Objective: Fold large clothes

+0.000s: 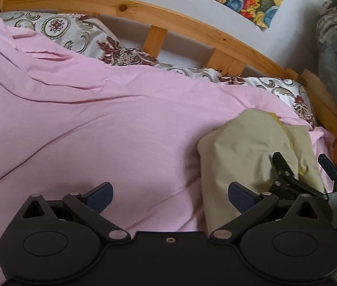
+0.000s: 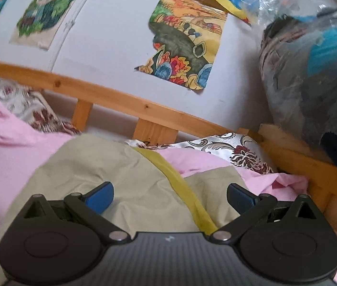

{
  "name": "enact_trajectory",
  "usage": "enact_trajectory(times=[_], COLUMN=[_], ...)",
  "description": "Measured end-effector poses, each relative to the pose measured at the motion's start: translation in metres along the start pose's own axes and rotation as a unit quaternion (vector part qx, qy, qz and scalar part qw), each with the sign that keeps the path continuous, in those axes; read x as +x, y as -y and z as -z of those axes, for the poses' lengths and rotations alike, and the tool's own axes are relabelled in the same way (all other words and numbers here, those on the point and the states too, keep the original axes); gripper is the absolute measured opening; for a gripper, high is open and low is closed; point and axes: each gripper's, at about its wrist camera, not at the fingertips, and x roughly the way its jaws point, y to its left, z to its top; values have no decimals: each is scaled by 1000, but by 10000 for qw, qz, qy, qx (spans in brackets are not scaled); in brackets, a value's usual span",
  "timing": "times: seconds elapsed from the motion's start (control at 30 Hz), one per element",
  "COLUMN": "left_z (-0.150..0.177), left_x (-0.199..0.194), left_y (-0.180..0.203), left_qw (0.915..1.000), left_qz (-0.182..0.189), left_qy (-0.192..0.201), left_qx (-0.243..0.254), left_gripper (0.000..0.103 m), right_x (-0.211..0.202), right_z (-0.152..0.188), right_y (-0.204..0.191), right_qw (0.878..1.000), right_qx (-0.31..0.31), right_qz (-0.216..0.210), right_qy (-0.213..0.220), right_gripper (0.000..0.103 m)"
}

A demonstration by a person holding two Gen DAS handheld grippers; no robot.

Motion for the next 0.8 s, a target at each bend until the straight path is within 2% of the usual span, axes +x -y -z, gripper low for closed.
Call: enact_trajectory(times=[0.3, 0.5, 0.6, 0.73, 0.77, 0.8], left_z=[6, 16, 24, 34, 37, 39], left_x=[4, 9, 12, 22, 24, 25], left_y=[17, 31, 41, 54, 56, 57], left_qw=[9996, 9970, 9933, 9896, 9888, 9882], left_qz=[204, 745, 1120, 1341, 1373, 1396], left_qy=[-26, 18, -31, -281, -323, -356], left_qx=[189, 204, 297, 444, 484, 526], left_gripper=[102, 102, 102, 102, 102, 102], right_x=[-42, -52, -41, -9, -2, 3], right_z=[-8, -4, -1, 15, 20, 25], right_y=[47, 97, 130, 168, 173, 175], right_qw=[9995, 9950, 9857, 9581, 9519, 9486], right_qx=[135, 662, 1265, 2152, 2279, 2318], right_qz=[-182, -204, -327, -742, -837, -866], right_qy=[-201, -714, -1060, -1736, -1871, -1972], right_gripper=[103, 103, 103, 102, 99, 89])
